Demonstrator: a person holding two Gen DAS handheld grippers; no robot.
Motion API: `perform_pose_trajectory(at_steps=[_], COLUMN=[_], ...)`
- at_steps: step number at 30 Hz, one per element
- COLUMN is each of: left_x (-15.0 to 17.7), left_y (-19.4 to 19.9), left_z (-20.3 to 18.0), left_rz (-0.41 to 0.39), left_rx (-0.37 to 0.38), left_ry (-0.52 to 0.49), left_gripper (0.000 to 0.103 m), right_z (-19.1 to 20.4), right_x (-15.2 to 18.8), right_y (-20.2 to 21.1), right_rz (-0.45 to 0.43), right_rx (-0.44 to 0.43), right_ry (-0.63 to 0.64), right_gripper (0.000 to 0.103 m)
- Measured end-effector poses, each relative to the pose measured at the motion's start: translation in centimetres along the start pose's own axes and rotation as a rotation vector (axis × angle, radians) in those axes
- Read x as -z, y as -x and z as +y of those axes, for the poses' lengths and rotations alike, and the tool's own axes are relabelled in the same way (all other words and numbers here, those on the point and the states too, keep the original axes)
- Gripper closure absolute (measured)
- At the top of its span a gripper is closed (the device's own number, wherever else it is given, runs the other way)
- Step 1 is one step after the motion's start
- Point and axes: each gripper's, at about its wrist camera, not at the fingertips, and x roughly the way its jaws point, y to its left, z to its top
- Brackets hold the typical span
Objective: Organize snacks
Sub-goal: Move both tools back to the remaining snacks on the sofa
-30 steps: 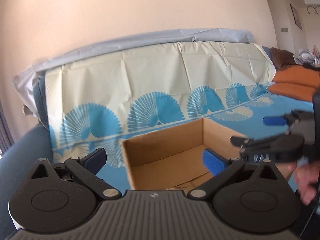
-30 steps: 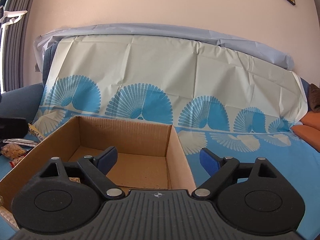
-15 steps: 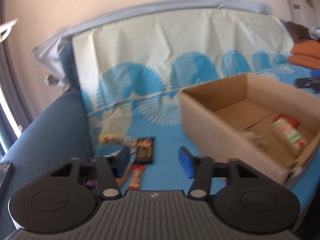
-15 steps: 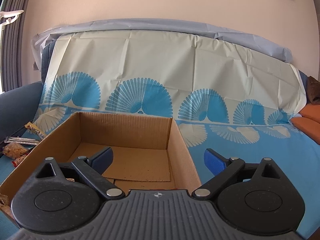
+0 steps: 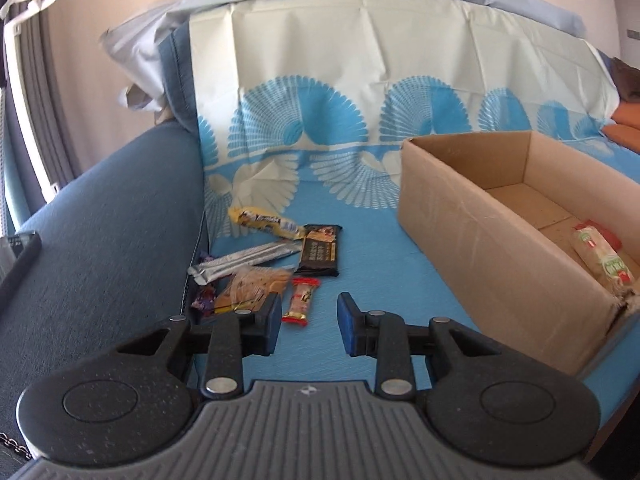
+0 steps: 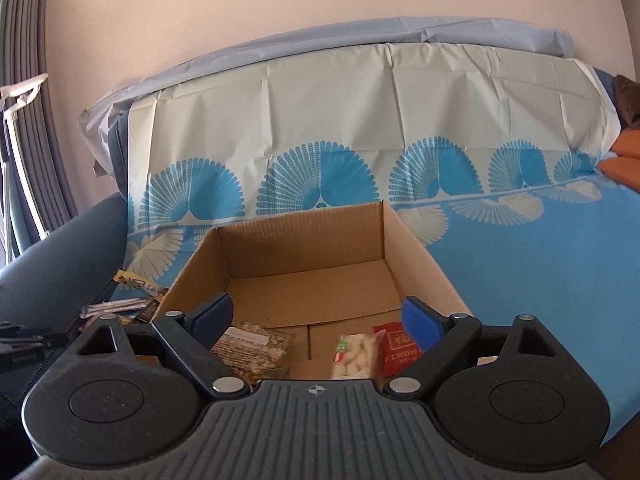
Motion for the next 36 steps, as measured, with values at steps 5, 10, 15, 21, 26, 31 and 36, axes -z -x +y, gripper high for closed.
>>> perform_pose_trajectory(at_steps=[5, 10, 15, 21, 26, 31, 36], left_x=[-0.3, -0.8, 0.5, 0.1, 0.1, -0.5, -1.0], left_y=[1.1, 3.8, 3.7, 0.9, -1.9, -3.3, -4.3], left_z=[0.6, 0.4, 0.1, 2.3, 5.3, 5.1, 3.9], left_rz=[0.010, -0.055, -0.065, 0.012, 0.078, 0.062, 0.010], left_rx=[0.038, 0.027, 0.019, 0.043, 0.004, -0.058, -0.129], left_ry=[0.058, 0.043, 0.024, 0.135, 0.322, 0.291, 0.228], left_gripper=[0.069, 0.069, 0.069, 0.069, 0.069, 0.068, 0.062], right_z=[0.2, 2.0, 3.3, 4.6, 4.6, 5.0, 5.4], right_x=[-0.1, -1.2, -0.3, 0.9, 0.8, 1.9, 2.0], right_y=[1.6, 3.0, 2.8, -0.2, -0.9, -1.2, -1.2], right_rz=[0.021, 0.013, -0.035, -0.005, 0.029, 0.033, 0.027], right_rx=[-0.069, -0.107, -0.116, -0.138, -0.162, -0.176, -0.196], right_ry=[-0.132, -0.130, -0.037, 0.031, -0.003, 0.062, 0.138], right_gripper=[0.050, 0.050, 0.049, 0.049, 0.049, 0.049, 0.049])
